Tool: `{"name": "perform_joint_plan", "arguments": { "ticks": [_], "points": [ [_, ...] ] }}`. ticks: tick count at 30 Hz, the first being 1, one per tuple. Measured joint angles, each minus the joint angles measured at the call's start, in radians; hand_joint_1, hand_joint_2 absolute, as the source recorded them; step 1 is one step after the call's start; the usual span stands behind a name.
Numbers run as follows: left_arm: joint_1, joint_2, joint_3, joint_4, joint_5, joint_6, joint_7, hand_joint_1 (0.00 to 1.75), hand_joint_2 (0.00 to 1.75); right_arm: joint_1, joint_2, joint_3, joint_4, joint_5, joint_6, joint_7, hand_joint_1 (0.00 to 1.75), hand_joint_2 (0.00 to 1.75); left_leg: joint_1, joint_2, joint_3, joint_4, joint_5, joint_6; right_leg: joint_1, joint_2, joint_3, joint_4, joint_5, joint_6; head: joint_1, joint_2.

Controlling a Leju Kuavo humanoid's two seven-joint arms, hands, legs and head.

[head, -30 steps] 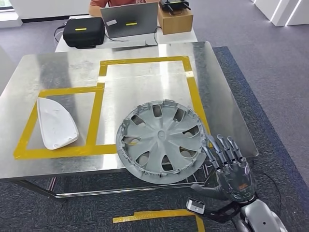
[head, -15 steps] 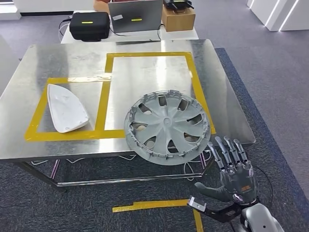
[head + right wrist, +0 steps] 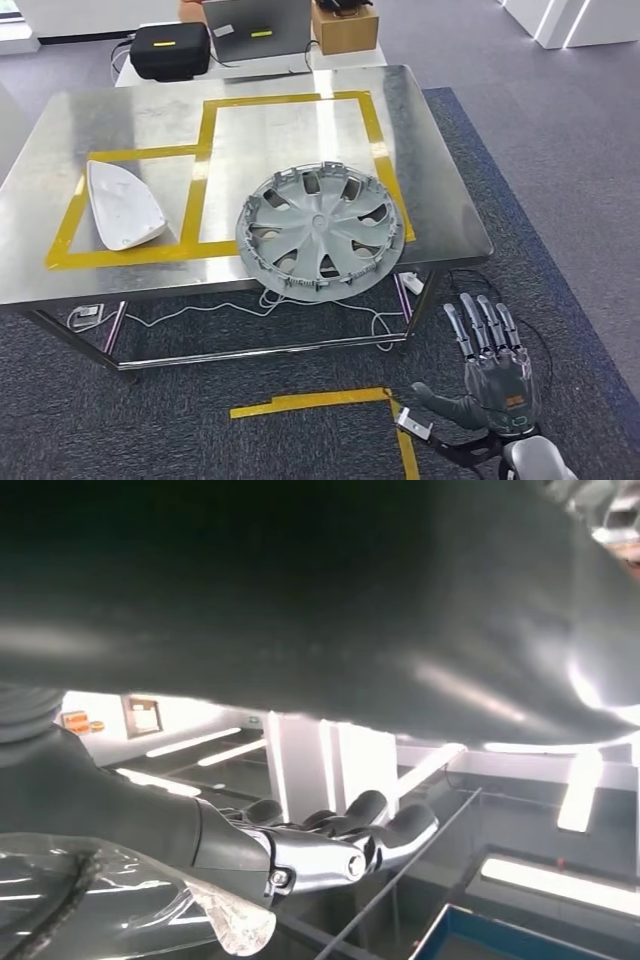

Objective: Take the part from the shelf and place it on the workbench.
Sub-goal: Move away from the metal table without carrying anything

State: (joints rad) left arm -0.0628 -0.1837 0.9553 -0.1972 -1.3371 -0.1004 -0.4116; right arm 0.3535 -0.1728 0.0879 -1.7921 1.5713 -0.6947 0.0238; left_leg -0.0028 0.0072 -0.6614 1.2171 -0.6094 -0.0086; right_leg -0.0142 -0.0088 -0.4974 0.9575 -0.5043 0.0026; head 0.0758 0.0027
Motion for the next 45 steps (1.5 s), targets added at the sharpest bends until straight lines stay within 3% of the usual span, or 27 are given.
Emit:
{"name": "perform_joint_plan", "arguments": {
  "ticks": [1,3,5,7,8,10,11,13,15,16,17,18,20,22,23,25,27,30,31,32,33,35,37,39,41,43,45],
  "points": [
    [0.0,0.0,0.001,0.0,0.001,0.0,0.0,0.0,0.0,0.003,0.0,0.0,0.007,-0.003,0.0,0.017,0.0,0.0,0.001,0.0,-0.002,0.048,-0.016,-0.002,0.0,0.0,-0.013,0.003,0.011,0.001,0.0,0.0],
    [0.0,0.0,0.007,0.0,0.006,0.0,0.0,0.0,0.0,0.011,0.001,0.0,0.032,-0.036,0.0,0.06,0.0,0.0,0.002,0.0,0.036,0.049,0.019,-0.001,0.001,0.0,-0.042,0.012,0.031,0.004,0.0,0.0],
    [0.001,0.0,0.014,0.0,0.014,0.001,0.0,0.0,0.0,0.017,0.006,-0.005,0.082,-0.136,0.003,0.073,0.0,0.0,0.002,-0.004,0.133,-0.083,0.066,0.007,0.001,0.001,-0.071,0.023,0.046,0.009,0.0,0.0],
    [0.001,0.001,0.018,0.0,0.019,0.002,-0.001,0.0,0.0,0.01,0.021,-0.026,0.169,-0.304,0.019,0.022,0.0,0.0,0.0,-0.011,0.216,-0.22,0.067,0.018,0.003,0.002,-0.088,0.03,0.062,0.018,0.001,0.0],
    [0.002,0.001,0.02,0.0,0.021,0.002,-0.001,0.0,0.0,-0.001,0.032,-0.044,0.228,-0.392,0.035,-0.024,0.0,0.0,-0.002,-0.013,0.231,-0.252,0.061,0.022,0.003,0.002,-0.092,0.029,0.071,0.025,0.001,0.0],
    [0.004,0.001,0.025,0.0,0.021,0.005,-0.001,0.0,0.0,-0.045,0.057,-0.098,0.392,-0.546,0.075,-0.139,0.0,0.0,-0.003,-0.009,0.224,-0.263,0.073,0.033,0.002,0.004,-0.097,0.024,0.087,0.039,0.0,0.0],
    [0.004,0.001,0.027,0.0,0.021,0.006,-0.001,0.0,0.0,-0.076,0.069,-0.134,0.496,-0.602,0.091,-0.199,0.0,0.0,-0.002,-0.006,0.214,-0.265,0.084,0.042,0.0,0.005,-0.103,0.028,0.078,0.044,0.0,0.0],
    [0.003,0.001,0.032,0.0,0.021,0.008,-0.001,0.0,0.0,-0.147,0.088,-0.218,0.728,-0.681,0.107,-0.305,0.0,0.0,-0.001,-0.001,0.186,-0.271,0.111,0.057,-0.001,0.007,-0.132,0.086,0.003,0.051,0.003,0.0],
    [0.004,0.001,0.036,0.0,0.02,0.01,-0.001,0.0,0.0,-0.206,0.102,-0.296,0.934,-0.718,0.106,-0.37,0.0,0.0,-0.006,0.0,0.153,-0.268,0.135,0.063,-0.002,0.007,-0.166,0.212,-0.095,0.056,0.007,0.0],
    [0.005,0.001,0.038,0.0,0.02,0.01,-0.001,0.0,0.0,-0.227,0.109,-0.328,1.019,-0.726,0.104,-0.388,0.0,0.0,-0.008,0.0,0.136,-0.266,0.148,0.064,-0.002,0.007,-0.174,0.272,-0.116,0.057,0.007,0.0],
    [0.006,0.001,0.039,0.0,0.02,0.011,-0.001,0.0,0.0,-0.242,0.116,-0.352,1.085,-0.729,0.102,-0.397,0.0,0.0,-0.009,0.0,0.118,-0.261,0.159,0.063,-0.002,0.007,-0.169,0.307,-0.109,0.058,0.007,0.0],
    [0.006,0.001,0.04,0.0,0.02,0.011,-0.001,0.0,0.0,-0.255,0.122,-0.371,1.141,-0.73,0.101,-0.402,0.0,0.0,-0.009,0.001,0.099,-0.256,0.169,0.062,-0.002,0.007,-0.149,0.308,-0.083,0.058,0.007,0.0],
    [0.005,0.001,0.041,0.0,0.02,0.011,-0.001,0.0,0.0,-0.28,0.131,-0.399,1.229,-0.731,0.099,-0.406,0.0,0.0,-0.01,0.003,0.065,-0.241,0.185,0.055,-0.004,0.007,-0.058,0.205,-0.032,0.058,0.007,0.0],
    [0.005,0.001,0.041,0.0,0.02,0.012,-0.001,0.0,0.0,-0.303,0.137,-0.419,1.288,-0.731,0.098,-0.409,0.0,0.0,-0.012,0.004,0.043,-0.224,0.2,0.046,-0.003,0.008,0.045,0.056,-0.042,0.053,0.007,0.0],
    [0.004,0.002,0.041,0.0,0.02,0.013,-0.001,0.0,0.0,-0.312,0.139,-0.427,1.311,-0.731,0.097,-0.409,0.0,0.0,-0.013,0.005,0.037,-0.22,0.208,0.041,-0.001,0.008,0.068,0.012,-0.056,0.049,0.007,0.0],
    [0.006,0.002,0.041,0.0,0.02,0.014,-0.001,0.0,0.0,-0.323,0.145,-0.44,1.351,-0.731,0.094,-0.41,0.0,0.0,-0.012,0.006,0.03,-0.218,0.223,0.031,0.002,0.007,0.064,-0.006,-0.057,0.034,0.007,0.0],
    [0.009,0.003,0.041,0.0,0.02,0.013,-0.001,0.0,0.0,-0.331,0.15,-0.45,1.383,-0.733,0.104,-0.408,0.0,0.0,-0.009,0.002,0.019,-0.195,0.188,0.019,0.0,0.003,0.045,-0.005,-0.041,0.015,0.005,0.0],
    [0.012,0.004,0.042,0.0,0.019,0.014,-0.001,0.0,0.0,-0.344,0.156,-0.469,1.432,-0.753,0.171,-0.396,0.0,0.0,-0.003,-0.001,-0.011,-0.038,0.039,0.003,0.0,0.001,0.014,-0.003,-0.011,-0.002,0.0,0.0],
    [0.011,0.004,0.042,0.0,0.019,0.014,-0.001,0.0,0.0,-0.346,0.16,-0.479,1.45,-0.763,0.201,-0.388,0.0,0.0,-0.002,-0.001,-0.016,0.02,0.01,0.0,0.001,0.0,0.003,0.0,-0.001,-0.002,-0.001,0.0],
    [0.011,0.005,0.042,0.0,0.019,0.015,-0.001,0.0,0.0,-0.347,0.164,-0.489,1.469,-0.773,0.232,-0.376,0.0,0.0,0.0,-0.001,-0.011,0.057,0.006,-0.001,0.002,-0.002,-0.009,0.004,0.008,-0.002,-0.001,0.0],
    [0.011,0.005,0.042,0.0,0.019,0.015,-0.001,0.0,0.0,-0.348,0.169,-0.5,1.487,-0.782,0.261,-0.359,0.0,0.0,0.0,-0.001,0.008,0.059,0.024,-0.001,0.002,-0.003,-0.023,0.009,0.017,-0.002,-0.001,0.0],
    [0.011,0.006,0.042,0.0,0.018,0.016,-0.001,0.0,0.0,-0.349,0.183,-0.519,1.515,-0.796,0.32,-0.315,0.0,0.0,0.001,-0.004,0.091,-0.046,0.078,0.006,0.003,-0.002,-0.052,0.023,0.029,0.001,-0.001,0.0],
    [0.01,0.006,0.042,0.0,0.015,0.016,-0.001,0.0,0.0,-0.352,0.2,-0.536,1.537,-0.812,0.38,-0.273,0.0,0.0,-0.003,-0.009,0.175,-0.186,0.09,0.016,0.004,0.0,-0.072,0.033,0.04,0.008,-0.001,0.0],
    [0.009,0.006,0.041,0.0,0.011,0.016,-0.001,0.0,0.0,-0.355,0.218,-0.554,1.553,-0.835,0.439,-0.241,0.0,0.0,-0.008,-0.013,0.2,-0.243,0.083,0.024,0.003,0.0,-0.085,0.033,0.057,0.019,-0.001,0.0],
    [0.01,0.003,0.042,0.0,0.01,0.022,-0.001,0.0,0.0,-0.355,0.231,-0.576,1.566,-0.867,0.489,-0.219,0.0,0.0,-0.007,-0.01,0.192,-0.256,0.098,0.035,0.001,0.002,-0.093,0.03,0.065,0.032,-0.001,0.0],
    [0.008,-0.006,0.042,0.0,0.01,0.039,0.0,0.0,0.0,-0.355,0.241,-0.604,1.574,-0.898,0.523,-0.206,0.0,0.0,-0.003,-0.005,0.177,-0.265,0.118,0.049,0.001,0.005,-0.116,0.073,0.013,0.04,0.002,0.0],
    [0.006,-0.019,0.042,0.0,0.011,0.056,0.0,0.0,0.0,-0.358,0.246,-0.631,1.577,-0.921,0.541,-0.197,0.0,0.0,-0.003,-0.002,0.154,-0.263,0.134,0.056,0.0,0.006,-0.152,0.19,-0.083,0.044,0.005,0.0]
  ]
}}
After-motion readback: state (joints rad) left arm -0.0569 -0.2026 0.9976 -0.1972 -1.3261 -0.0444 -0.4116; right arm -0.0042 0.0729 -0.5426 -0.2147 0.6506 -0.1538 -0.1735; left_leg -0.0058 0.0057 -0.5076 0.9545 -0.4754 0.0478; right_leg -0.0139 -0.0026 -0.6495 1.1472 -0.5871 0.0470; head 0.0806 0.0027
